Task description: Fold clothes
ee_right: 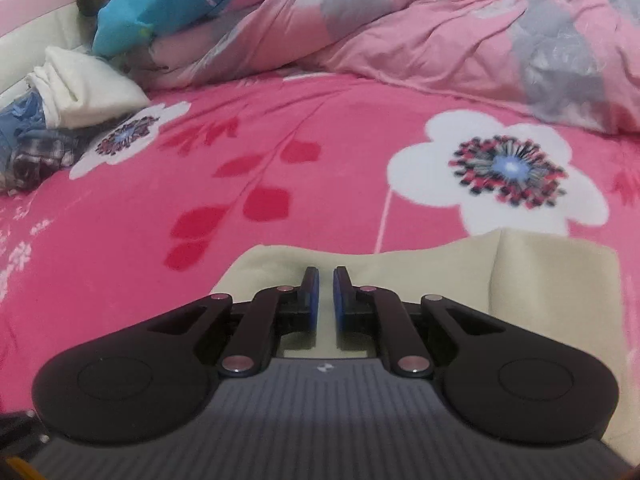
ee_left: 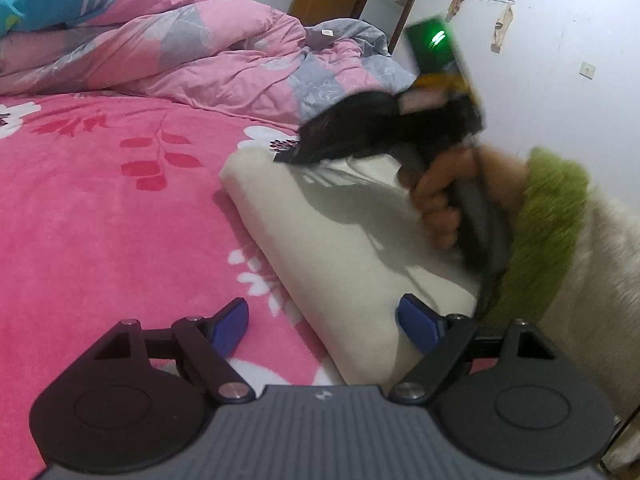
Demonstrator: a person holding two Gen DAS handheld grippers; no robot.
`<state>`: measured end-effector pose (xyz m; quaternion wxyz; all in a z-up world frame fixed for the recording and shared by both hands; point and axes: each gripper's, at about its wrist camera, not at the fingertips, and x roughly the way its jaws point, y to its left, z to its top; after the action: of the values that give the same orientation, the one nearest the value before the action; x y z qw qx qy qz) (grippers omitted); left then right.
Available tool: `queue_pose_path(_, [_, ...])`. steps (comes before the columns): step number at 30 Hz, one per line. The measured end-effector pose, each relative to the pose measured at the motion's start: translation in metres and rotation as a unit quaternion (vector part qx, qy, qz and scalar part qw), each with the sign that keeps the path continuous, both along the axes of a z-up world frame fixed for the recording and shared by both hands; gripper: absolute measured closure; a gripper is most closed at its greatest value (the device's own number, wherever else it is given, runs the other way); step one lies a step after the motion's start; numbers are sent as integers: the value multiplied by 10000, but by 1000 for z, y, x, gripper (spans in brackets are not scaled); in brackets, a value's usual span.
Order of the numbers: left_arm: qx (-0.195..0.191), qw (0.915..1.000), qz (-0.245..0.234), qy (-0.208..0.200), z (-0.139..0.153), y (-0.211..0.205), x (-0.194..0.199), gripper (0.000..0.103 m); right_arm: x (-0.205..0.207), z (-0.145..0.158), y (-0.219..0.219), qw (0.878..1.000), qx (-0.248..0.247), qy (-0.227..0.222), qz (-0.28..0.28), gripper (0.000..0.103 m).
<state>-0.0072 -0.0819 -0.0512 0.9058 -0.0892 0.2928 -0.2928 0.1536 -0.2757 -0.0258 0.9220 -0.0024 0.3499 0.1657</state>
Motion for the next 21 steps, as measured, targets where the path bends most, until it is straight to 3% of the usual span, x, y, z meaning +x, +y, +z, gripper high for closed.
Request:
queue_pose_path(4, [-37, 10000, 11, -6, -1, 1, -1, 20, -11, 19, 2, 9985, 406, -244, 262, 96])
queue_pose_path(8, [-64, 10000, 34, 17, 0, 1, 2, 20, 13, -28, 10, 9996, 133, 148, 198, 97])
queue_pose_path(11, [-149, 9999, 33, 63, 0, 3, 1, 20, 12, -15, 6, 9997, 129, 131, 145, 96])
queue_pose_path(15, [-219, 9997, 34, 98, -1, 5, 2, 20, -15, 9, 8, 9984, 217, -329, 404, 94])
queue_pose_path(17, [-231, 9997, 41, 102, 0, 5, 3, 20, -17, 7, 12, 9978, 192, -289, 559, 94])
queue_pose_path(19, [-242, 9996, 49, 105, 1, 5, 4, 20, -6, -23, 18, 9989, -26, -22, 459, 96])
queue_pose_path(21, [-246, 9996, 24, 130, 1, 6, 4, 20, -2, -20, 16, 9992, 108, 59, 370, 97])
